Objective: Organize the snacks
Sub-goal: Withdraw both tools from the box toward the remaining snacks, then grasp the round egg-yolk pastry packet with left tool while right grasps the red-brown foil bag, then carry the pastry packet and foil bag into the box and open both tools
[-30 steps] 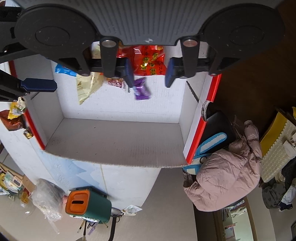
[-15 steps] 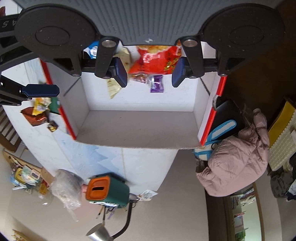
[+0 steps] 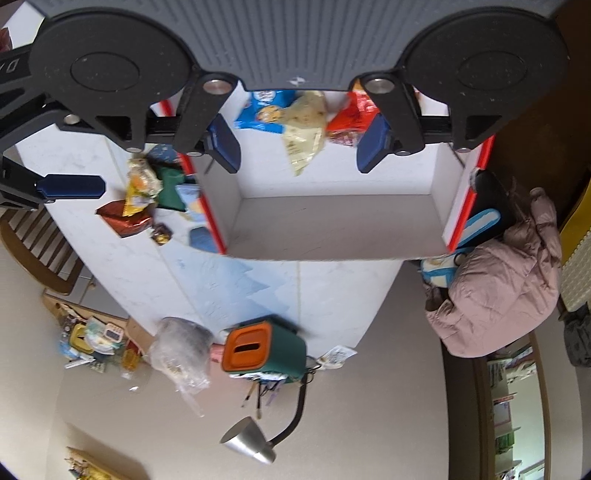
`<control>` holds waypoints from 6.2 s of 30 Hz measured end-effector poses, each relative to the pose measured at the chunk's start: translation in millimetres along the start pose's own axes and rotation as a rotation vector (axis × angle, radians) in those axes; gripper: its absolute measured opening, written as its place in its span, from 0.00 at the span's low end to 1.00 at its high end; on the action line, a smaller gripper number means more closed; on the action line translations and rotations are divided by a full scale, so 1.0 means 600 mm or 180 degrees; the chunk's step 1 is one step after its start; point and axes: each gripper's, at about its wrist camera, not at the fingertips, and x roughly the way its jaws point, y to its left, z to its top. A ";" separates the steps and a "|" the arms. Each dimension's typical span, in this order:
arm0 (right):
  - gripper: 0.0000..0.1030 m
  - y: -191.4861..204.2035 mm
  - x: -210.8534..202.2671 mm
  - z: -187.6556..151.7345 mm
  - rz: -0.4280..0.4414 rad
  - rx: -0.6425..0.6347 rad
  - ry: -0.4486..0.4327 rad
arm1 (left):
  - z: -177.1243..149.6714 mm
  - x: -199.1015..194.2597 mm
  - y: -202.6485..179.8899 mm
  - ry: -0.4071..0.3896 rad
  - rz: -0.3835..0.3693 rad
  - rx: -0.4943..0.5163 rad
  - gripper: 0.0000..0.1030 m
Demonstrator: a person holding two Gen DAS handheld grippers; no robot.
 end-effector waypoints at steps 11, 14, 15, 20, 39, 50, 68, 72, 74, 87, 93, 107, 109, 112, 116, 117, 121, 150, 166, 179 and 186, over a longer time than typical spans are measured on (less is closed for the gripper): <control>0.99 -0.113 -0.065 -0.018 -0.0101 0.0115 -0.0162 | 0.008 0.016 -0.094 -0.0029 -0.0215 -0.0087 0.77; 0.99 -0.156 -0.076 -0.024 -0.0163 0.0144 -0.0142 | 0.010 0.029 -0.130 0.0001 -0.0244 -0.0093 0.77; 0.99 -0.170 -0.079 -0.025 -0.0191 0.0138 -0.0131 | 0.011 0.034 -0.142 0.0010 -0.0245 -0.0098 0.77; 0.99 -0.242 -0.088 -0.024 -0.0309 0.0107 -0.0072 | 0.012 0.067 -0.205 0.0102 -0.0182 -0.0114 0.77; 0.91 -0.428 0.027 -0.006 -0.0312 -0.0166 0.0406 | 0.004 0.253 -0.314 0.0617 0.0036 -0.0483 0.77; 0.84 -0.456 0.106 0.014 -0.0167 -0.0223 0.0516 | 0.005 0.332 -0.331 0.0854 0.0022 -0.0587 0.76; 0.74 -0.474 0.178 0.011 0.0008 0.0016 0.0688 | 0.003 0.362 -0.343 0.0967 -0.0085 -0.0478 0.54; 0.64 -0.475 0.173 0.010 0.0012 0.0046 0.0667 | 0.004 0.361 -0.344 0.0978 -0.0128 -0.0486 0.38; 0.59 -0.475 0.170 0.008 0.0008 0.0041 0.0652 | 0.004 0.361 -0.343 0.0967 -0.0116 -0.0480 0.37; 0.44 -0.470 0.111 0.003 -0.0131 0.0136 0.0459 | 0.007 0.328 -0.333 0.0915 -0.0088 -0.0550 0.36; 0.44 -0.451 0.060 0.002 -0.0128 0.0144 0.0392 | 0.010 0.292 -0.324 0.0868 -0.0138 -0.0604 0.36; 0.44 -0.361 -0.053 0.003 -0.0148 0.0044 0.0185 | 0.019 0.163 -0.306 0.0606 -0.0269 -0.0519 0.36; 0.44 -0.346 -0.065 0.004 -0.0136 0.0039 0.0153 | 0.020 0.145 -0.299 0.0577 -0.0255 -0.0498 0.36; 0.44 -0.320 -0.078 0.006 -0.0129 0.0015 0.0113 | 0.020 0.122 -0.285 0.0548 -0.0247 -0.0482 0.36; 0.44 -0.284 -0.088 0.009 -0.0099 -0.0007 0.0071 | 0.021 0.094 -0.260 0.0497 -0.0259 -0.0479 0.36; 0.44 -0.275 -0.091 0.010 -0.0090 -0.0017 0.0059 | 0.021 0.086 -0.253 0.0483 -0.0249 -0.0475 0.36; 0.44 -0.237 -0.094 0.015 -0.0053 -0.0051 0.0023 | 0.022 0.060 -0.226 0.0440 -0.0221 -0.0450 0.36; 0.44 0.005 0.028 0.044 0.0058 -0.0349 0.0107 | 0.015 -0.005 0.045 0.0381 0.0103 -0.0587 0.36; 0.44 0.037 0.152 0.048 -0.0131 -0.0367 0.0412 | 0.025 0.075 0.162 0.0620 0.0289 -0.0718 0.36; 0.44 0.038 0.211 0.029 -0.0209 -0.0322 0.0638 | 0.022 0.167 0.171 0.0933 0.0341 -0.0515 0.36; 0.46 0.039 0.220 0.025 -0.0217 -0.0306 0.0681 | 0.011 0.190 0.166 0.1037 0.0294 -0.0421 0.36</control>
